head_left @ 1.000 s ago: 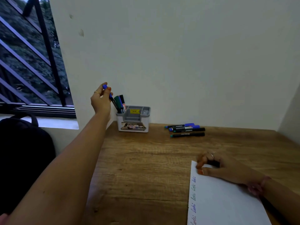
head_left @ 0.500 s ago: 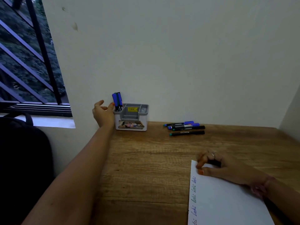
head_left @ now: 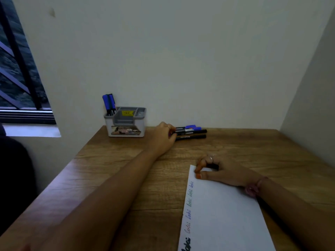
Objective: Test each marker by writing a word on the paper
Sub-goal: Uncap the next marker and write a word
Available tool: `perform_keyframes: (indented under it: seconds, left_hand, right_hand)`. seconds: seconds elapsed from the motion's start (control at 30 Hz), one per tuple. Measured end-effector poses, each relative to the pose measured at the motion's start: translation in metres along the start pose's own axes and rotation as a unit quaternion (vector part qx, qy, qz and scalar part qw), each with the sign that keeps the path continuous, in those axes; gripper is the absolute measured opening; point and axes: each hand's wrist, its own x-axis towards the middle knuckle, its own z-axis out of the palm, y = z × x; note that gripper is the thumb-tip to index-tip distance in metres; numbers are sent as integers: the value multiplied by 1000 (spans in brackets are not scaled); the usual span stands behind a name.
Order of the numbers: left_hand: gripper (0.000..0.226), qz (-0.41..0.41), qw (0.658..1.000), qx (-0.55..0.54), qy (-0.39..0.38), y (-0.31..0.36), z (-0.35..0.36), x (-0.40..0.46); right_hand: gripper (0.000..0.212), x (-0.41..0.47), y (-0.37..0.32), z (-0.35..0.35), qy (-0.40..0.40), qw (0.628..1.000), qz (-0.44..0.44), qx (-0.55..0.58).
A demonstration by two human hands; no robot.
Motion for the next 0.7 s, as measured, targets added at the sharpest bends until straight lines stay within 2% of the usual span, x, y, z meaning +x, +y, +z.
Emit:
perform_keyframes:
  seconds: [0.1,0.17,0.3,0.43,0.53,0.63,0.7]
  left_hand:
    - [34,-1,991,105,-80,6,16,4]
    - [33,-15,984,136,-113,6,20,5]
    - [29,-24,985,120,-123,11,9,1]
    - [28,-5,997,32,-73,25,-16,-15]
    - [26,10,998,-67,-3,41,-43,-31]
    - [24,22,988,-151,14,66,-75,-47]
    - [24,52,984,-169,-1,87,-94,-60]
  right_hand:
    - [8,1,3,0,4,1000,-12,1]
    - [10,2,5,0,4,1000,-13,3]
    - [8,2,5,0,2,1000,-26,-1]
    - [8,-4,0,-1,8,999,-31,-17]
    - [13,-4,-7,-2,112,993,-34,10]
    - [21,-2,-19,-5,246,966,-50,69]
    - [34,-3,-30,-7,254,959,-71,101]
